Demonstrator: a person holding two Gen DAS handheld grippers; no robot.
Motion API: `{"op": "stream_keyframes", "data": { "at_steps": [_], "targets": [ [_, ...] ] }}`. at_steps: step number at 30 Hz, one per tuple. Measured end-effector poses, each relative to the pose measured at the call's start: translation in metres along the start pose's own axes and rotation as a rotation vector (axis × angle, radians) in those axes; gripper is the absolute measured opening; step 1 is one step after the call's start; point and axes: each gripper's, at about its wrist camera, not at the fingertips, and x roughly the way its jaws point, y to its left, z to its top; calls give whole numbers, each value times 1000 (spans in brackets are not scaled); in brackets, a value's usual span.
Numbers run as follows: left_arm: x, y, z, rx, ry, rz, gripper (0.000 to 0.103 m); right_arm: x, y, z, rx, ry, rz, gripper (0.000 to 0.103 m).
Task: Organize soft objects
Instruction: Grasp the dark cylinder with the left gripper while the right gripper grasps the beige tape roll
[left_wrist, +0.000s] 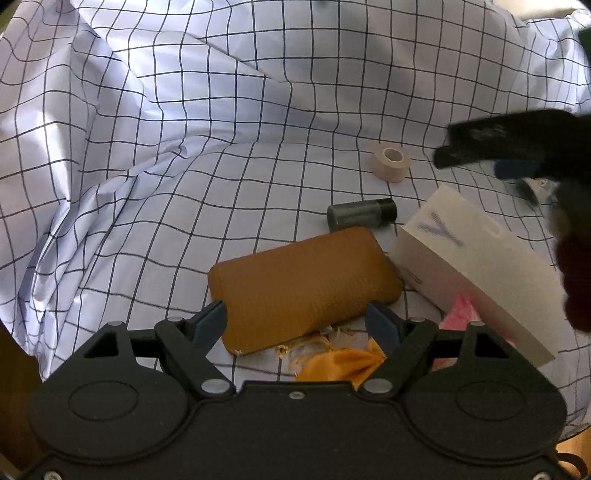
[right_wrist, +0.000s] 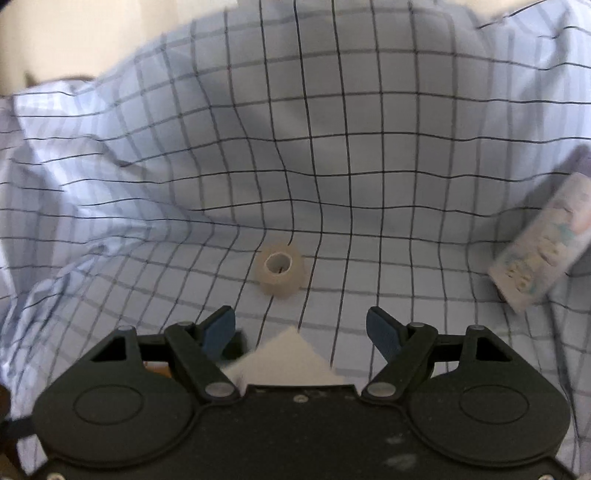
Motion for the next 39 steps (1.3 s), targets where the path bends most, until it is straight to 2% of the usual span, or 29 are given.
{"op": "stream_keyframes", "data": {
  "at_steps": [2,6,17,22,24,27,33,39],
  "targets": [
    [4,3,2,-3,6,1,78,20,2,9,-1,18,-12,76],
    [13,11,3,-14,19,3,78,53,5,21,12,76,-12,68],
    [28,26,4,-40,45,7,78,104,28,41,-38,142,-33,64],
    [28,29,9,-44,41,9,78,119,33,43,-46,174,-41,52],
    [28,29,11,-44,39,9,78,122,33,44,-32,189,-27,48],
    [29,27,17,-40,37,3,78,122,30,44,-21,174,-32,47],
    [34,17,33,-16,39,-9,78,104,-7,36,89,139,-54,47],
    [56,9,64,-59,90,-64,78,79,-38,24,110,70,-112,47]
  ]
}}
